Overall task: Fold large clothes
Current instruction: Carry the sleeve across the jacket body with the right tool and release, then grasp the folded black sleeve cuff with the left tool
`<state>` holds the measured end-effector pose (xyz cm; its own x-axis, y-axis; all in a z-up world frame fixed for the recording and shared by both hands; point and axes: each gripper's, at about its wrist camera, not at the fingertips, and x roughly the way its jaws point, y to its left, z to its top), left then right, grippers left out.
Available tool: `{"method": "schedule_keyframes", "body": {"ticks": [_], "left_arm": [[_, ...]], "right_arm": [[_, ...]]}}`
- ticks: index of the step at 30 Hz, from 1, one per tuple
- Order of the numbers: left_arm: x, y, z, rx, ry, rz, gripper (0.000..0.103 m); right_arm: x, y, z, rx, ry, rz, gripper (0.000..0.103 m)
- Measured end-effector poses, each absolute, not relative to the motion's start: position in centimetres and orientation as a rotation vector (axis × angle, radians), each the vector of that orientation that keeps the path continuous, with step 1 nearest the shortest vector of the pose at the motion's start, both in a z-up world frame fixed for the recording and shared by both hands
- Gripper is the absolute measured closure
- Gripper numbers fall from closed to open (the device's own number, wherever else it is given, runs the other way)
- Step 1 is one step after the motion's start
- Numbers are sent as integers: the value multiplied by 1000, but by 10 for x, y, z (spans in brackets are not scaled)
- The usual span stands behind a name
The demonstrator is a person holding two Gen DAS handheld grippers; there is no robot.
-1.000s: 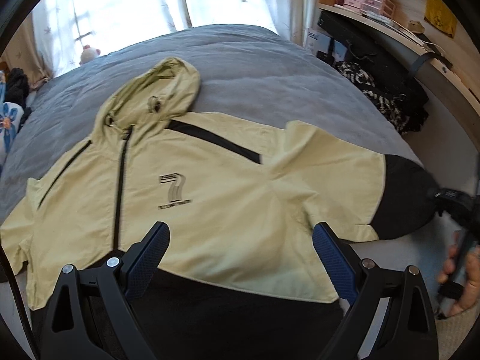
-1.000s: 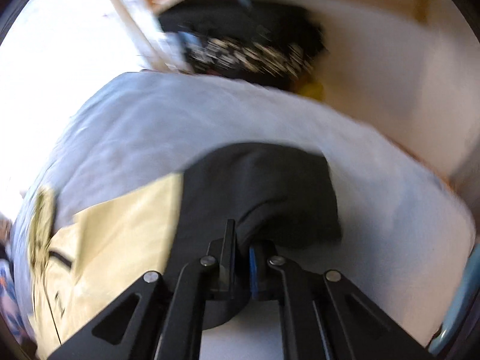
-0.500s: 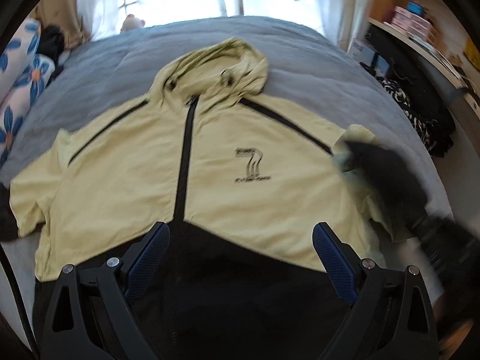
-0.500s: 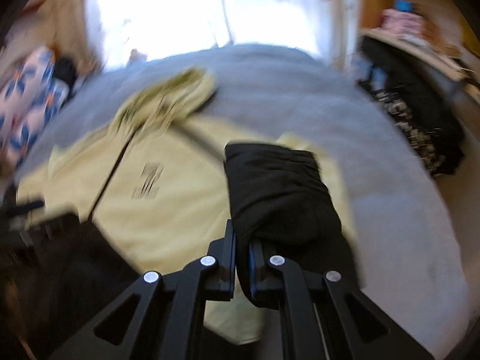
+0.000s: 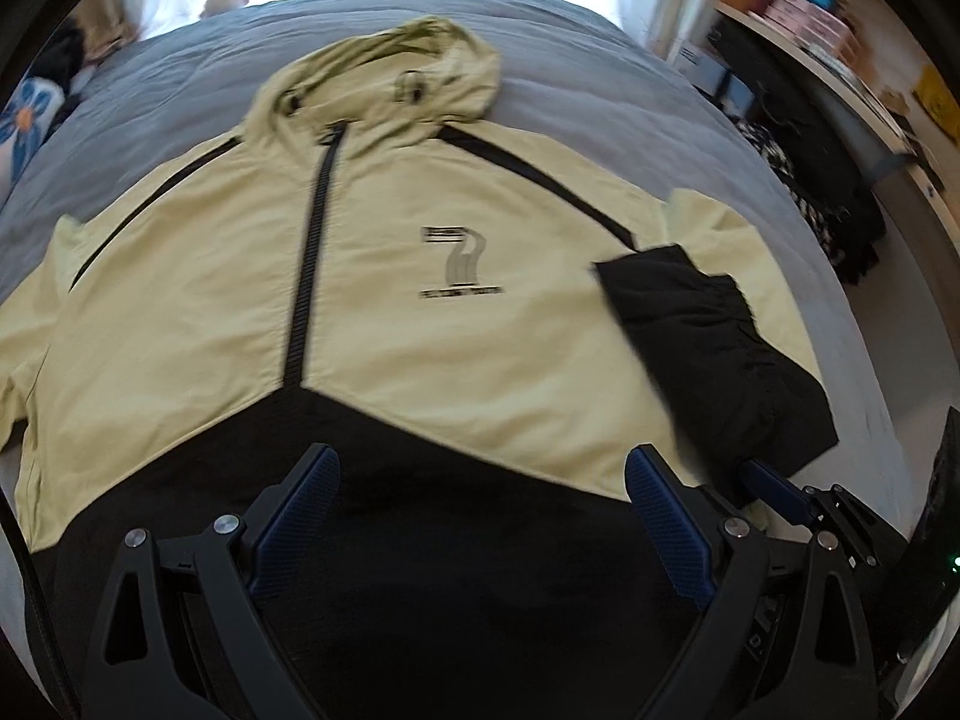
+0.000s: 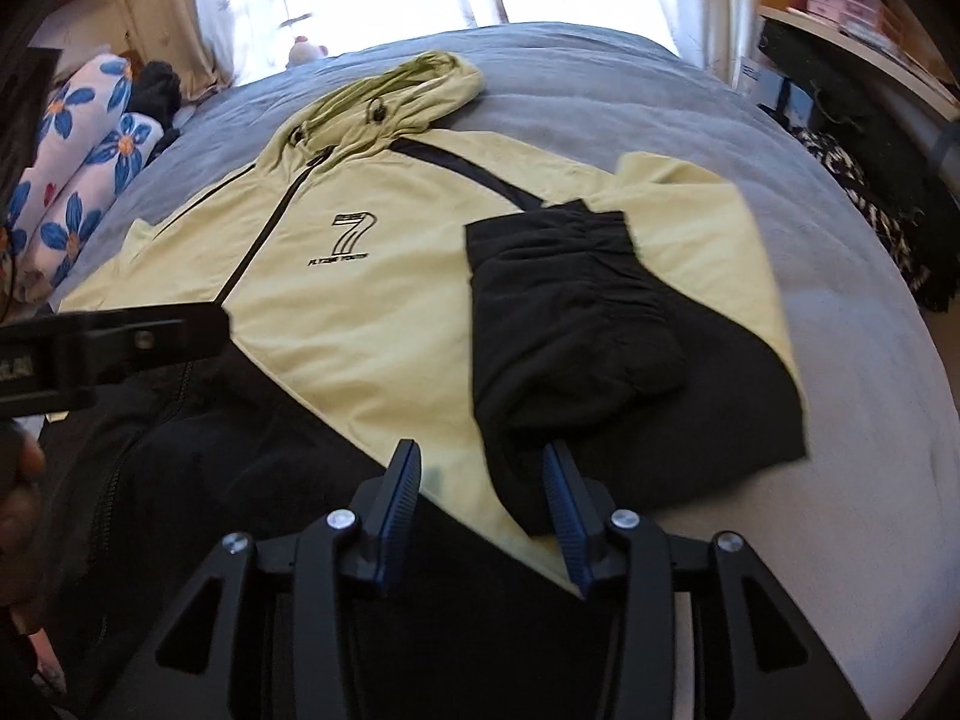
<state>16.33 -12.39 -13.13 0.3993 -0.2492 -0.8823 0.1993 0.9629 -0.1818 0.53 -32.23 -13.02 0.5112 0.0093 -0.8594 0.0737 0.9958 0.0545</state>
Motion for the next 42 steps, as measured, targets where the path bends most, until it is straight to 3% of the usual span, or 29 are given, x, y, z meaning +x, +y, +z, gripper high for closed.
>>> {"method": "schedule_keyframes", "body": {"ticks": [16, 29, 30, 32, 33, 34, 36, 42], "left_arm": [[162, -252, -141, 201, 1152, -453, 8], [169, -292, -173, 296, 1248, -456, 8], [169, -292, -173, 304, 1238, -453, 10], [170, -292, -170, 311, 1221, -449, 38], [172, -290, -169, 297, 1232, -464, 64], [175, -285, -166, 271, 1243, -459, 78], [180, -272, -158, 234, 1223, -436, 87], [192, -203, -110, 133, 1048, -359, 88]], "right_arm": [[-35, -377, -119, 289, 1007, -224, 60], [-42, -387, -128, 321, 1033, -243, 60], [-43, -387, -128, 319, 1033, -246, 60], [-43, -387, -128, 322, 1033, -248, 60], [-43, -388, -128, 325, 1034, -248, 60], [-43, -388, -128, 326, 1034, -250, 60], [-43, -388, -127, 326, 1031, -251, 60], [-44, -387, -129, 333, 1035, -243, 60]]}}
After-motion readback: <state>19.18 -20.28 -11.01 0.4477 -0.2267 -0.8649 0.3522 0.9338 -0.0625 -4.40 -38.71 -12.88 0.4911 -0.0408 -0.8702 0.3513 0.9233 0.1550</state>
